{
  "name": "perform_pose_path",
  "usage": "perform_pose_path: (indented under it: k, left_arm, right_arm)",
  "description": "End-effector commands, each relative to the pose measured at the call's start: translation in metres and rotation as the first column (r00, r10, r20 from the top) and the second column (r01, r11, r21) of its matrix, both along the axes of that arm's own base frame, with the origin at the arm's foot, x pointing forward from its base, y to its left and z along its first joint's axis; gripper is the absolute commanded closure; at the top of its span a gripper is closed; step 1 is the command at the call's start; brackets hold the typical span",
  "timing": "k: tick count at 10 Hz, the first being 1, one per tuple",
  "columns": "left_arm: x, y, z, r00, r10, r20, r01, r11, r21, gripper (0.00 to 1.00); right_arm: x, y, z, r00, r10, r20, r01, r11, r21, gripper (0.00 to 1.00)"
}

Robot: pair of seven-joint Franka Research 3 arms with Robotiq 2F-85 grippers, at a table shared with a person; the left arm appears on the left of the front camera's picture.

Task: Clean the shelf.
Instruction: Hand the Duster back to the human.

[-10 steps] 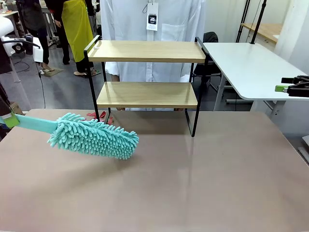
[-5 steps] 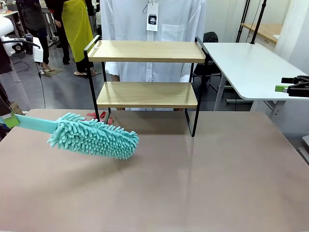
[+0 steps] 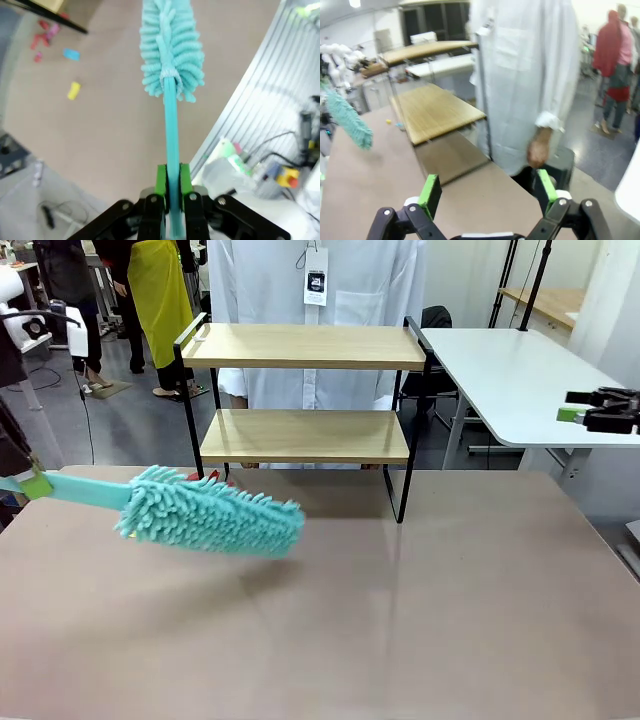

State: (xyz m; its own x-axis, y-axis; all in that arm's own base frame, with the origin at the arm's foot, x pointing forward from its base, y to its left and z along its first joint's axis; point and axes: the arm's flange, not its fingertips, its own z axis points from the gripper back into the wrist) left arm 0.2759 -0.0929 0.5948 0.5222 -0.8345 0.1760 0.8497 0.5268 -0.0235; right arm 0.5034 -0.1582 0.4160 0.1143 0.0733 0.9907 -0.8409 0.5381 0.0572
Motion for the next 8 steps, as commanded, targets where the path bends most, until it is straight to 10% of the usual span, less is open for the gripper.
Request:
perform_pose_path:
  k: [1,8]
  left_arm:
    - [0.002,0.005,-0.016,0.997,-0.068,0.045,0.075,0.984,-0.161,0.87]
    - [0.027,-0.027,-0.072,0.933,-0.239,0.270,0.344,0.816,-0.465,0.87]
  right_arm:
    - [-0.025,0.022,0.029,0.989,0.150,0.006,-0.150,0.986,0.069,0.00]
    - [-0.079,0.101,0.075,0.858,0.497,-0.127,-0.473,0.863,0.178,0.00]
